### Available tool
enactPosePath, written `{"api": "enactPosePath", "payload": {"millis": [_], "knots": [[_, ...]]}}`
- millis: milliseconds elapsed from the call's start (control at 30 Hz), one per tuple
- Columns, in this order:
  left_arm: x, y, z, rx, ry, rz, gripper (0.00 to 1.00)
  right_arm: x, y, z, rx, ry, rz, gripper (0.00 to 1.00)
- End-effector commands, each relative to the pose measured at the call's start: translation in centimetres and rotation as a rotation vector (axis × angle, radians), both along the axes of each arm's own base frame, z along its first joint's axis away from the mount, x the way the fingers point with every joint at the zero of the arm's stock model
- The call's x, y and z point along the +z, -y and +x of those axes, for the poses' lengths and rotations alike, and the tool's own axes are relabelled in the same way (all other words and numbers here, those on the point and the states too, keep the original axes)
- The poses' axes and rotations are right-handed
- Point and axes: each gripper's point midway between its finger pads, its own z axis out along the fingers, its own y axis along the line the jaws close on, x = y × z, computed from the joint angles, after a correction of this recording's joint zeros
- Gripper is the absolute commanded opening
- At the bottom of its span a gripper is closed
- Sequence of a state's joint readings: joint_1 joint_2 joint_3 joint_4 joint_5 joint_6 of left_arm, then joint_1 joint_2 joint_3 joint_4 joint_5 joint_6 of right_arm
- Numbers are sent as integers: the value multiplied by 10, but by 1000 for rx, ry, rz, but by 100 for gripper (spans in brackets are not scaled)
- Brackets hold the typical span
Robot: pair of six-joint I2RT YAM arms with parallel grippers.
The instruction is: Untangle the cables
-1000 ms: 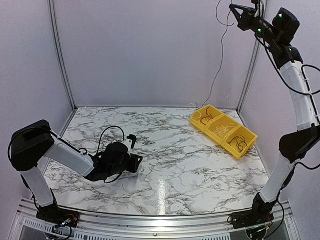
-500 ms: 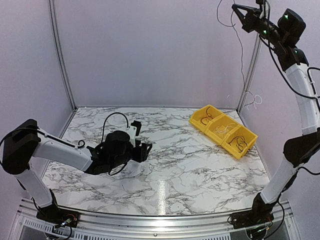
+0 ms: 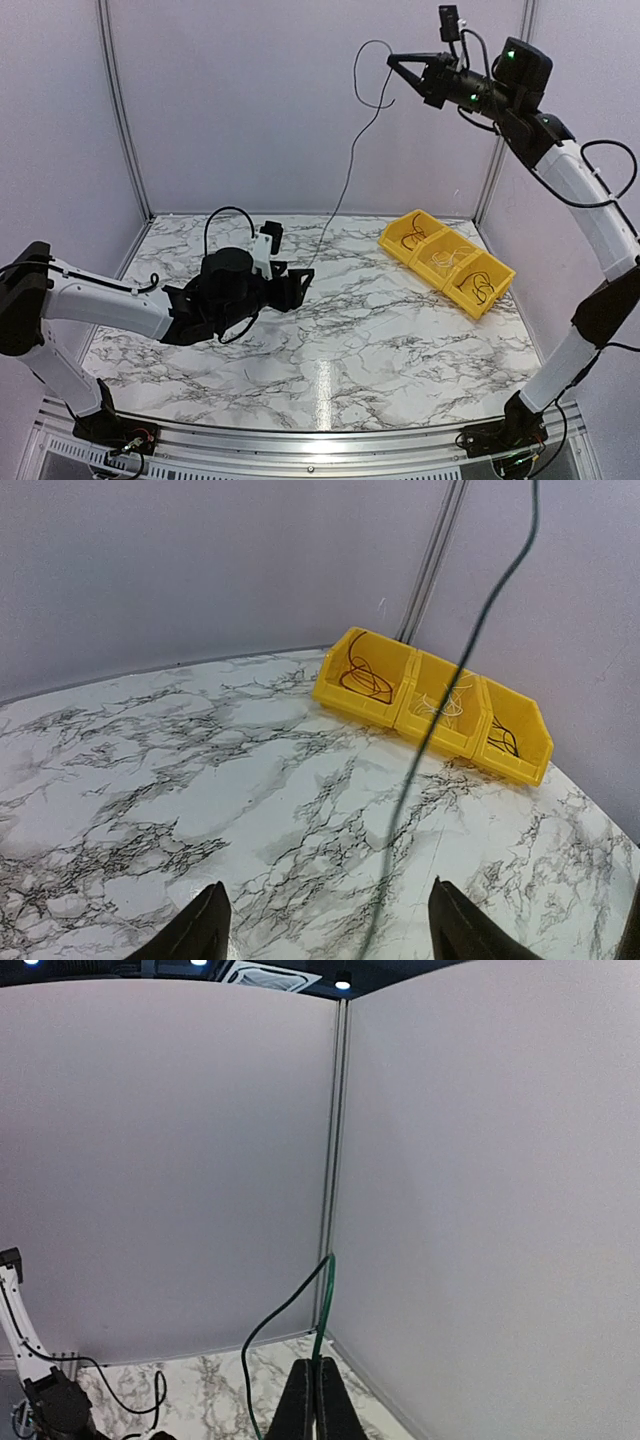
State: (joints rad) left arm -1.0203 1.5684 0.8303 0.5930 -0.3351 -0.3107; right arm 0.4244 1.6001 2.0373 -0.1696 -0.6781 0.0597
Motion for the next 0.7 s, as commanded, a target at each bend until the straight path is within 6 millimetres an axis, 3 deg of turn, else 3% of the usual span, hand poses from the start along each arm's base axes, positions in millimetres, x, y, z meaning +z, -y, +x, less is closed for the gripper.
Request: {"api": "enactPosePath", "payload": {"millis": [0, 200, 300, 367, 500, 600, 667], "knots": [[-17, -18, 6, 99, -8, 48, 71, -49, -31, 8, 114, -191, 9, 0], [-56, -24, 24, 181, -8, 172, 70, -151, -76, 14, 234, -366, -111, 0], [-83, -24, 32, 205, -41, 211, 68, -179, -87, 12, 252, -376, -171, 0], [-101, -24, 36, 211, -67, 237, 65, -180, -88, 12, 255, -383, -171, 0], [-116, -31, 43, 249, -75, 272, 64, -163, -84, 7, 248, -348, -160, 0], [-116, -39, 45, 271, -76, 276, 64, -161, -82, 3, 247, -337, -167, 0], [-104, -47, 44, 280, -95, 229, 65, -165, -81, 2, 247, -338, -175, 0]]}}
